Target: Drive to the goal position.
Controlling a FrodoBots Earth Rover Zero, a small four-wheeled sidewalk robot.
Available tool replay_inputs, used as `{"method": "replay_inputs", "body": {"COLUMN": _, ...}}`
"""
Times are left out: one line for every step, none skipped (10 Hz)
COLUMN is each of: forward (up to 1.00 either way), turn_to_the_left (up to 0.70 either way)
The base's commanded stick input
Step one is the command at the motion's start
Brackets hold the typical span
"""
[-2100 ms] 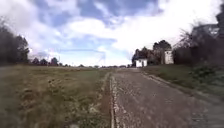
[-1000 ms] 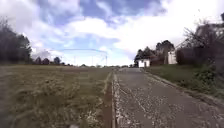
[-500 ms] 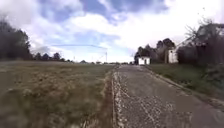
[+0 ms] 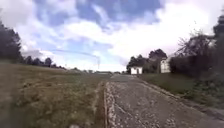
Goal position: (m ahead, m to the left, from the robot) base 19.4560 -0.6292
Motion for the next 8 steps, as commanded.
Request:
{"method": "replay_inputs", "body": {"forward": 0.78, "turn_to_the_left": -0.31}}
{"method": "replay_inputs", "body": {"forward": 0.78, "turn_to_the_left": -0.29}}
{"method": "replay_inputs", "body": {"forward": 0.78, "turn_to_the_left": -0.02}}
{"method": "replay_inputs", "body": {"forward": 0.78, "turn_to_the_left": 0.03}}
{"method": "replay_inputs", "body": {"forward": 0.78, "turn_to_the_left": 0.0}}
{"method": "replay_inputs", "body": {"forward": 0.78, "turn_to_the_left": 0.0}}
{"method": "replay_inputs", "body": {"forward": 0.78, "turn_to_the_left": 0.0}}
{"method": "replay_inputs", "body": {"forward": 0.79, "turn_to_the_left": 0.0}}
